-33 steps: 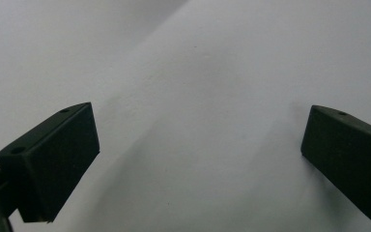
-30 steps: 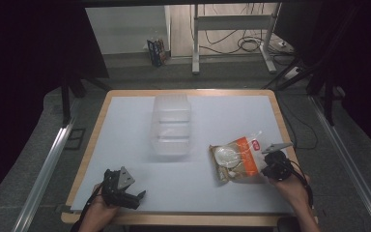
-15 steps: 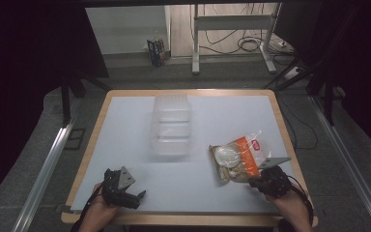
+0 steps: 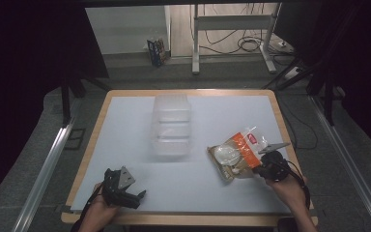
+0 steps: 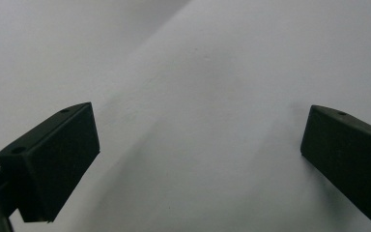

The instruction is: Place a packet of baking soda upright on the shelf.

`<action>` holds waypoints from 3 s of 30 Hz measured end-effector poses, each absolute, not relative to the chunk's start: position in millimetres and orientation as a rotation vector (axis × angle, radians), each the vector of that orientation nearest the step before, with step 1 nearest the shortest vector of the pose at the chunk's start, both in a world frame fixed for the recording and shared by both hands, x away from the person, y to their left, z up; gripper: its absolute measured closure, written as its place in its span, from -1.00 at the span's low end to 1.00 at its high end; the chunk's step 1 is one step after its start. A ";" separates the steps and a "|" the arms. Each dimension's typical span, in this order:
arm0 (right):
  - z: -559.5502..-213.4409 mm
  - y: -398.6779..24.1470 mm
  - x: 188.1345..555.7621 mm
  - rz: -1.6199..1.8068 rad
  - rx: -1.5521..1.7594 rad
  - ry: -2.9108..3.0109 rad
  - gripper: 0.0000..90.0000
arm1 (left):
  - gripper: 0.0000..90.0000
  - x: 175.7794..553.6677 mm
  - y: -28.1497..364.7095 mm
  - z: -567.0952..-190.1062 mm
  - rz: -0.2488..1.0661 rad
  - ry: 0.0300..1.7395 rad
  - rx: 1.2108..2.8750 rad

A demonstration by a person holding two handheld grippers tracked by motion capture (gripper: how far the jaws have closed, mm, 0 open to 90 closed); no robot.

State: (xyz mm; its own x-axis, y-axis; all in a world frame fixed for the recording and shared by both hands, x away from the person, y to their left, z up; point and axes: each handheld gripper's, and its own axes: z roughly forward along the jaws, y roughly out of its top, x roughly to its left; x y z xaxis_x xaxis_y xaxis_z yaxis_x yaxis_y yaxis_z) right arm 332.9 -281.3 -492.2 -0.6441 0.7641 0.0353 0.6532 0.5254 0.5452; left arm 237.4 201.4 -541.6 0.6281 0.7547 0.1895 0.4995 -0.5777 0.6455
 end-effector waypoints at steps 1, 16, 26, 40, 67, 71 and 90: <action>-492.9 -282.1 332.0 0.780 1.205 2.558 0.93 | -1.00 237.4 201.5 -541.5 0.617 0.980 2.303; -472.8 -327.4 303.1 0.899 1.312 2.415 0.24 | -1.00 237.1 200.6 -541.7 0.617 0.984 2.298; -455.3 -342.3 310.1 0.990 1.328 2.314 -0.16 | -1.00 237.3 200.4 -541.4 0.623 0.978 2.305; -473.0 -333.9 361.4 1.050 1.424 2.358 -0.40 | -1.00 237.4 200.9 -541.4 0.629 0.980 2.299; -470.7 -280.2 391.9 1.070 1.298 2.492 0.96 | -1.00 237.1 201.1 -541.1 0.621 0.985 2.291; -454.0 -270.2 384.8 1.106 1.199 2.491 0.96 | -1.00 237.1 201.1 -540.9 0.623 0.983 2.292; -397.2 -210.5 367.9 1.057 0.903 2.562 0.97 | -1.00 237.1 202.0 -539.8 0.609 0.984 2.273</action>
State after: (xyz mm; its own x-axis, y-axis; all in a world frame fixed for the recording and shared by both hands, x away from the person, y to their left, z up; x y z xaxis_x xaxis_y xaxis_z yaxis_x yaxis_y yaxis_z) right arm 367.9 -210.5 -397.2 -0.7850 0.6191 0.0242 0.4562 0.5510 0.6988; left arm 237.1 202.0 -539.8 0.6230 0.7625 0.1747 0.4965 -0.5580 0.6649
